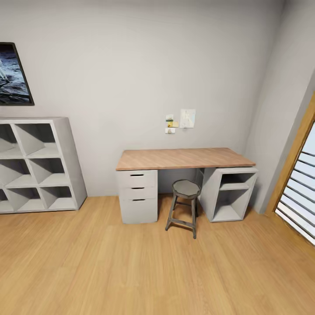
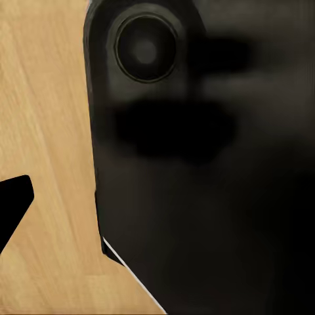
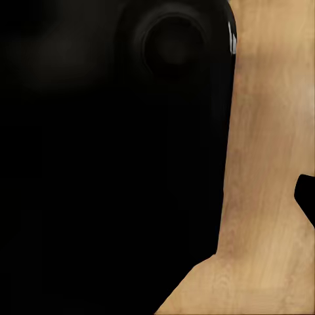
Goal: Attach the digital camera to the camera tripod in the bedroom.
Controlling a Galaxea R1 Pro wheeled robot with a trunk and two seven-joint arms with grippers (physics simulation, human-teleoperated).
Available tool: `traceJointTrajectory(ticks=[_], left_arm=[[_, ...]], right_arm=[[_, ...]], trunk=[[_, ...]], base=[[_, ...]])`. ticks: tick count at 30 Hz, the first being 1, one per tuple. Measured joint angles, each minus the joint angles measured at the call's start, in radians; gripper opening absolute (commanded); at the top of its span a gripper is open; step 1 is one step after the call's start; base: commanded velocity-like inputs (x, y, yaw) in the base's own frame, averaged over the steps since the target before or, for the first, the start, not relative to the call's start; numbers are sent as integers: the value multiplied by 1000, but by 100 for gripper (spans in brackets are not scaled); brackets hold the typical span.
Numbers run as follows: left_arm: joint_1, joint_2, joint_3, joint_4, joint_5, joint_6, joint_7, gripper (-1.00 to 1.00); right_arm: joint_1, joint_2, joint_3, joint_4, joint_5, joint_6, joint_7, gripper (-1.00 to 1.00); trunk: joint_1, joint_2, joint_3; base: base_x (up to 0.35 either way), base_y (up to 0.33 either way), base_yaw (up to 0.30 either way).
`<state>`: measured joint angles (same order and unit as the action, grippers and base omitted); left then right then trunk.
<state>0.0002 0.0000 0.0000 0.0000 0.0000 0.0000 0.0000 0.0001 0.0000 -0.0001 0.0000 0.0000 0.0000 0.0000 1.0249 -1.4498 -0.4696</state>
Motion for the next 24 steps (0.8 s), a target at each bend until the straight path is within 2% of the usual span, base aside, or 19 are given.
traceJointTrajectory(ticks=[4, 24], left_arm=[[9, 14, 0, 1, -1, 0, 1, 100], [9, 14, 0, 1, -1, 0, 1, 100]], right_arm=[[-9, 13, 9, -10, 8, 4, -1, 100], [-9, 13, 9, -10, 8, 5, -1, 100]], trunk=[[0, 0, 0], [0, 0, 0]], base=[[0, 0, 0], [0, 0, 0]])
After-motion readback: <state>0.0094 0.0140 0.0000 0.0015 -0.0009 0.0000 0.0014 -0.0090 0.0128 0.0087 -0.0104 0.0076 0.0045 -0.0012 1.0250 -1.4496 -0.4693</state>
